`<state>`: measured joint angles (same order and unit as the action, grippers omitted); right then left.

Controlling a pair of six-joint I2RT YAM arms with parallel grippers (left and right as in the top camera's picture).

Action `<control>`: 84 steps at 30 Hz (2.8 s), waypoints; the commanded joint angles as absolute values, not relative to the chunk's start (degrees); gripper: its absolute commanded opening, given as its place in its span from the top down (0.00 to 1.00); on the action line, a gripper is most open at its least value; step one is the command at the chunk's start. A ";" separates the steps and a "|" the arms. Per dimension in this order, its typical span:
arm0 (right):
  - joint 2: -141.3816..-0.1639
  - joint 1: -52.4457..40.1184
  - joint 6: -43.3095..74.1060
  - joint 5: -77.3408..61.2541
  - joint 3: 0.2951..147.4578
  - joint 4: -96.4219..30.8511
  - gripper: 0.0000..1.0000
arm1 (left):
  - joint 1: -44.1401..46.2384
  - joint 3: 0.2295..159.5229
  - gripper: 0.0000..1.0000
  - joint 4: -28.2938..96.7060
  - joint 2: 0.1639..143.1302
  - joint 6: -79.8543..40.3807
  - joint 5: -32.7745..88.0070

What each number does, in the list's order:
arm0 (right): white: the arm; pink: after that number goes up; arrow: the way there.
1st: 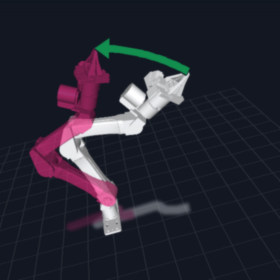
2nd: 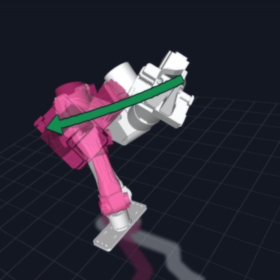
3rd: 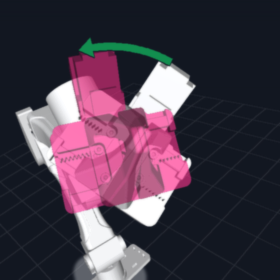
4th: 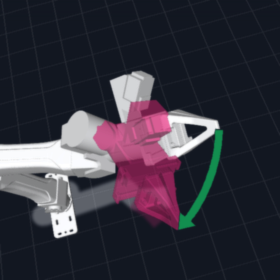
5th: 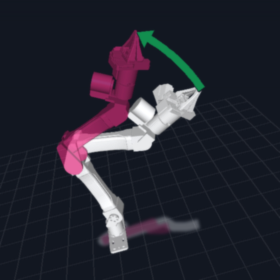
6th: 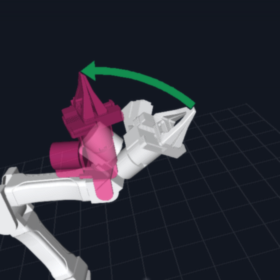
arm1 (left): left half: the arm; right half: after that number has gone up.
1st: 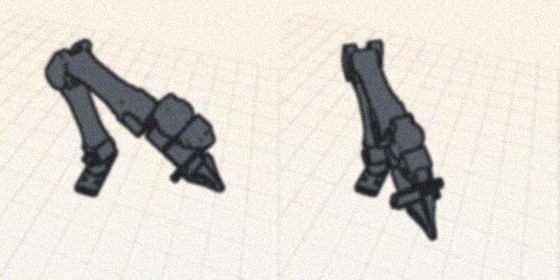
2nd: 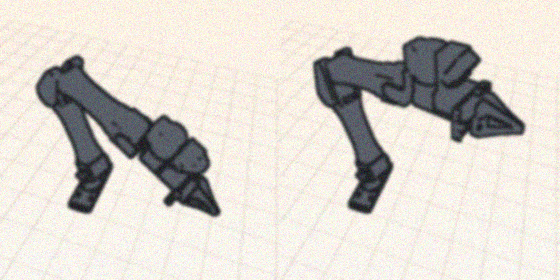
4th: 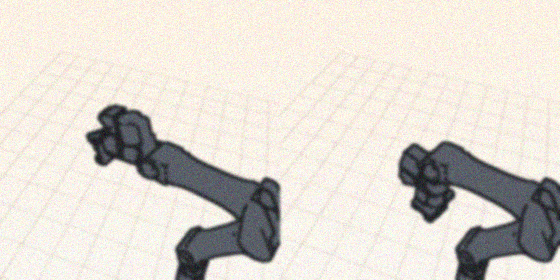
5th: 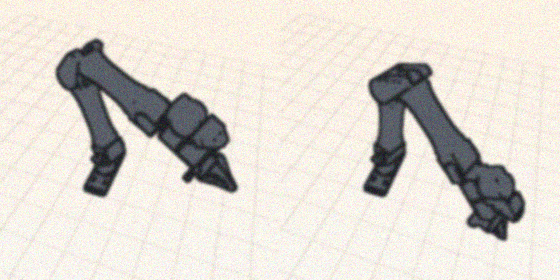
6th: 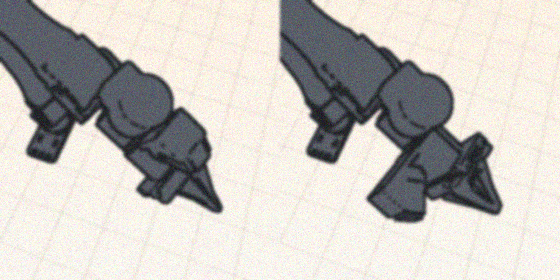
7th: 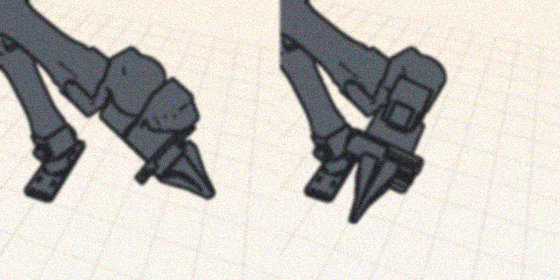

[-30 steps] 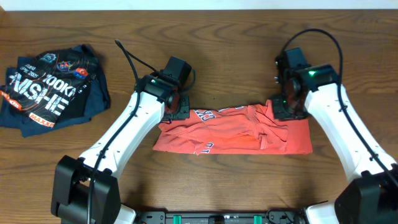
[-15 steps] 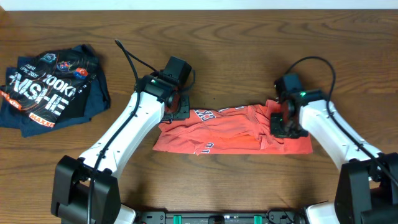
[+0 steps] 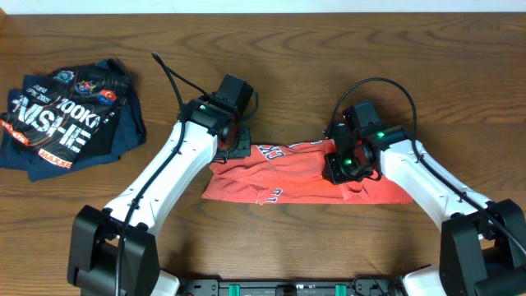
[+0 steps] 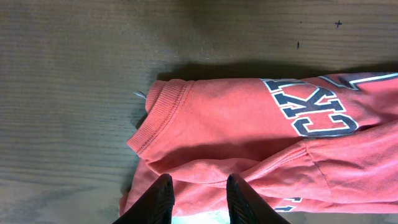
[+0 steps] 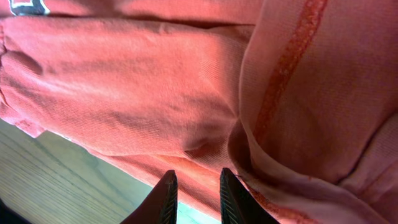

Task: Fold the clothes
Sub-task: 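Fold the right end inward with the right gripper toward the middle, then fold the left end inward with the left gripper toward the right gripper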

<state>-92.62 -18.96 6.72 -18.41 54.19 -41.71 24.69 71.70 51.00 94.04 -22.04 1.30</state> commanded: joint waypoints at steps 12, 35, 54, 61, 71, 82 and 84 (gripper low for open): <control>-78.98 -14.57 14.37 6.98 62.13 -48.03 0.63 | 24.43 71.57 0.47 53.54 92.82 -21.26 1.02; -83.55 -7.79 15.42 7.05 57.91 -50.57 0.62 | 15.77 71.35 0.32 51.94 105.08 -5.72 15.05; -83.55 -7.79 15.42 7.03 57.91 -50.57 0.62 | 14.87 59.00 0.30 41.85 108.36 -6.26 22.94; -83.55 -7.79 15.42 7.05 57.91 -50.59 0.61 | 15.59 58.81 0.32 42.59 108.36 -6.24 33.89; -83.55 -7.79 15.42 7.03 57.91 -50.57 0.61 | 15.86 58.83 0.68 42.65 108.33 -6.22 35.59; -83.55 -7.79 15.42 7.05 57.91 -50.57 0.61 | 9.37 61.71 0.94 43.55 104.01 -5.80 32.53; -83.55 -7.79 15.42 7.05 57.91 -50.52 0.61 | 6.85 62.65 0.94 44.88 102.35 -5.78 31.24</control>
